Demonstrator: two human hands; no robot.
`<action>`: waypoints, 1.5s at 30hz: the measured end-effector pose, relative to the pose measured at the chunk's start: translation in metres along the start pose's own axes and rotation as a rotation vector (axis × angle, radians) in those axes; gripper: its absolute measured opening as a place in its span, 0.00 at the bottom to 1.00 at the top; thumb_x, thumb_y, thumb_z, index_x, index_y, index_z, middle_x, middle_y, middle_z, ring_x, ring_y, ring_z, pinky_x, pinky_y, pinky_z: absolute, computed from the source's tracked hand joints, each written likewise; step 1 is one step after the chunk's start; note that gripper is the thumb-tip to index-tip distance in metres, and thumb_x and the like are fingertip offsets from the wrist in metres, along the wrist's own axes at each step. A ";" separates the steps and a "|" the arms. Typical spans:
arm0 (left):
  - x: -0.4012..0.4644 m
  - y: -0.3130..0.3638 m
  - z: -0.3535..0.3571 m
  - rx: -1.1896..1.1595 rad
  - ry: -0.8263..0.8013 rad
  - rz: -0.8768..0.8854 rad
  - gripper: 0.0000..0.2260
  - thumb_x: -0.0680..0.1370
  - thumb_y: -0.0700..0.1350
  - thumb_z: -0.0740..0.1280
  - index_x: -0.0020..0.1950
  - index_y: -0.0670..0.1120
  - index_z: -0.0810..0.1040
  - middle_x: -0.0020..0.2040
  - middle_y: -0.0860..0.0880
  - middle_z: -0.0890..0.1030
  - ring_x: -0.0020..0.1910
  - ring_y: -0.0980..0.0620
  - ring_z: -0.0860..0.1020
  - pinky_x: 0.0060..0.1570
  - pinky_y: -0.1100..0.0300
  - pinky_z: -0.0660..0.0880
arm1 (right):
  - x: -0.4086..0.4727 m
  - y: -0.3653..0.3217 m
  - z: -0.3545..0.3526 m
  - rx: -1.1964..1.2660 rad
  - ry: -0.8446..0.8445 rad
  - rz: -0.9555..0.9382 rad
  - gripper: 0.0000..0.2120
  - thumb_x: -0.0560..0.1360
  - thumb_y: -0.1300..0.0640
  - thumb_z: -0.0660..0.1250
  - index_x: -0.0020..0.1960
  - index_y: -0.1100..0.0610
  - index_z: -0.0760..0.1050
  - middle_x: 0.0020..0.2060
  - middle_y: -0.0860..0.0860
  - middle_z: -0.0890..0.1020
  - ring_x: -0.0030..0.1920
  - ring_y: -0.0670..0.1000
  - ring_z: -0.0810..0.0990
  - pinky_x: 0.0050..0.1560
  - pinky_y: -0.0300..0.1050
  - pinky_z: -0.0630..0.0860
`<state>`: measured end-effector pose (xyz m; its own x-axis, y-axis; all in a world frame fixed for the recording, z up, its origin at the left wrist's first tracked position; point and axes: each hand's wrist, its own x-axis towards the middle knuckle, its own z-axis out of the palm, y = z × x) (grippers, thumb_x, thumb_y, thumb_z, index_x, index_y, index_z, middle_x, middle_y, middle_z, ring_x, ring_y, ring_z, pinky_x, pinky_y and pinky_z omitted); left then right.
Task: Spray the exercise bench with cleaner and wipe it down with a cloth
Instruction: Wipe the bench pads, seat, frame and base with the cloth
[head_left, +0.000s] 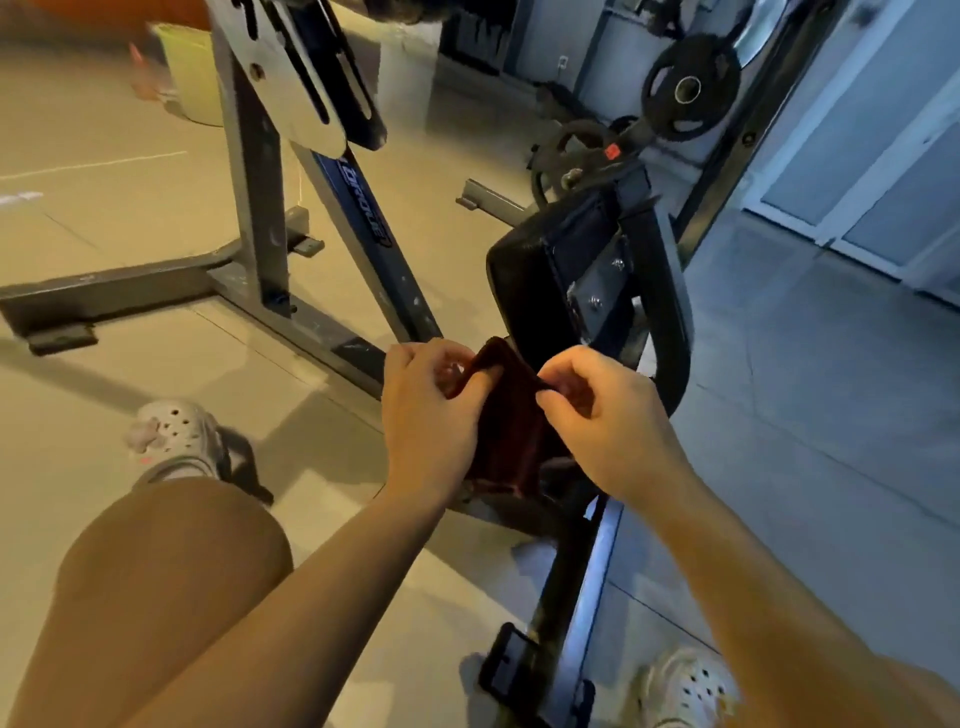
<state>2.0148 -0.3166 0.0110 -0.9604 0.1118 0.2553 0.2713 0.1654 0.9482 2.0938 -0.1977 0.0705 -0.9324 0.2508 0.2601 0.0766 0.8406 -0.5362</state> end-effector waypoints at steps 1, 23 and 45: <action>-0.004 0.000 0.009 -0.029 0.080 -0.026 0.04 0.76 0.50 0.70 0.46 0.53 0.75 0.49 0.52 0.73 0.50 0.70 0.69 0.50 0.77 0.67 | 0.006 -0.001 -0.005 -0.018 -0.031 -0.028 0.04 0.79 0.58 0.66 0.52 0.51 0.76 0.41 0.40 0.77 0.44 0.40 0.78 0.44 0.28 0.74; -0.039 -0.018 0.196 -0.288 0.523 0.097 0.24 0.83 0.54 0.50 0.76 0.43 0.61 0.75 0.43 0.64 0.76 0.49 0.61 0.72 0.46 0.62 | 0.068 0.108 -0.011 0.140 -0.247 -0.413 0.25 0.82 0.50 0.47 0.73 0.42 0.36 0.73 0.35 0.38 0.74 0.35 0.33 0.77 0.48 0.35; -0.095 -0.036 0.217 -0.154 0.379 0.000 0.23 0.82 0.59 0.51 0.74 0.51 0.64 0.68 0.45 0.74 0.69 0.48 0.71 0.64 0.43 0.72 | 0.079 0.118 -0.019 0.218 -0.341 -0.421 0.28 0.81 0.48 0.46 0.79 0.47 0.42 0.78 0.40 0.41 0.75 0.37 0.36 0.71 0.28 0.34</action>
<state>2.1096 -0.1209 -0.0887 -0.9237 -0.2622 0.2794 0.2861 0.0134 0.9581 2.0364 -0.0692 0.0430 -0.9304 -0.2829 0.2331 -0.3665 0.7071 -0.6048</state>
